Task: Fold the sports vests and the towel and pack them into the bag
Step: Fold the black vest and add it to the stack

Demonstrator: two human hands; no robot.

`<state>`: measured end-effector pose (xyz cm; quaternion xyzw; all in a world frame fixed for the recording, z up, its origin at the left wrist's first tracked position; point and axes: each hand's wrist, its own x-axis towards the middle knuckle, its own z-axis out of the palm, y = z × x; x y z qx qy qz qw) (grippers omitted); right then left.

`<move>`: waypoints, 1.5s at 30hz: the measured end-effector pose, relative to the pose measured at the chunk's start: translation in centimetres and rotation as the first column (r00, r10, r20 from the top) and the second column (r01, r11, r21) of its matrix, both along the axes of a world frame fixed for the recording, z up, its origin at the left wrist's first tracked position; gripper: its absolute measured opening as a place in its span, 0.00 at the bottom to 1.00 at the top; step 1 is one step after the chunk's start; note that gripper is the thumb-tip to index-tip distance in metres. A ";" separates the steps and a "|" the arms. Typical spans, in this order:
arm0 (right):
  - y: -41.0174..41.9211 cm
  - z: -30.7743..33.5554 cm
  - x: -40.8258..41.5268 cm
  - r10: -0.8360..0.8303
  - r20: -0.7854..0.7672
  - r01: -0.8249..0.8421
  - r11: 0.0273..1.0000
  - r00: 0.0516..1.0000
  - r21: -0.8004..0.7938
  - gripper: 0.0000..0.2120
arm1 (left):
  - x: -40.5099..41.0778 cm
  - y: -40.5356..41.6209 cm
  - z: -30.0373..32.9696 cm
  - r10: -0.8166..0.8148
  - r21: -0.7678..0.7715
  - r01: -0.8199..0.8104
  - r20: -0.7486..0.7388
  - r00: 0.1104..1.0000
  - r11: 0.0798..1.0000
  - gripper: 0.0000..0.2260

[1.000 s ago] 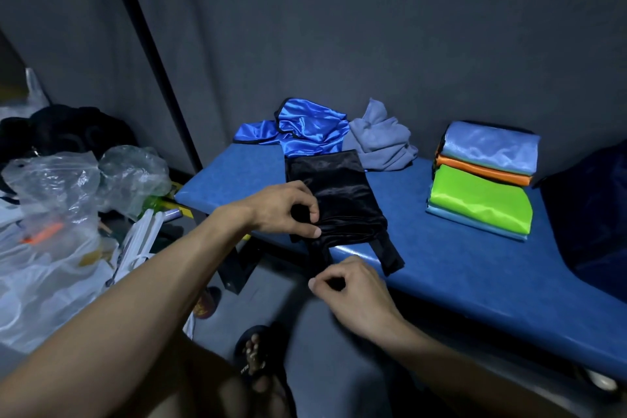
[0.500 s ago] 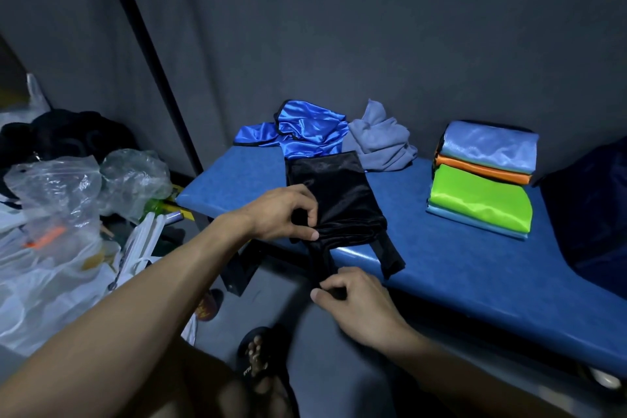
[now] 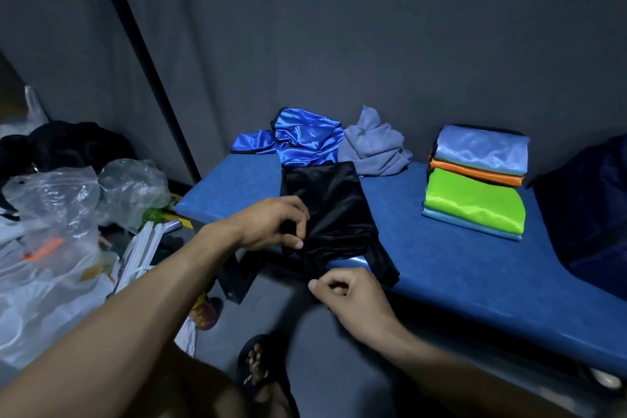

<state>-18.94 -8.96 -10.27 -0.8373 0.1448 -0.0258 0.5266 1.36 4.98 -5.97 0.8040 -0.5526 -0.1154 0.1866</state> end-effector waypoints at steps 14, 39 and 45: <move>-0.7 8.1 6.4 -0.129 -0.111 0.167 0.612 0.985 0.773 0.06 | -0.2 1.3 -0.3 0.086 0.011 -0.086 -0.252 0.964 0.996 0.09; -3.7 5.1 13.3 0.090 -0.016 -0.089 0.898 0.996 -0.430 0.08 | -1.9 -0.7 -3.2 0.343 -0.240 -0.351 -0.075 0.936 0.905 0.14; -7.1 7.4 10.4 0.350 0.065 -0.304 0.880 0.935 -0.366 0.04 | -2.2 -0.7 -2.6 0.306 -0.212 -0.314 -0.074 0.949 0.925 0.19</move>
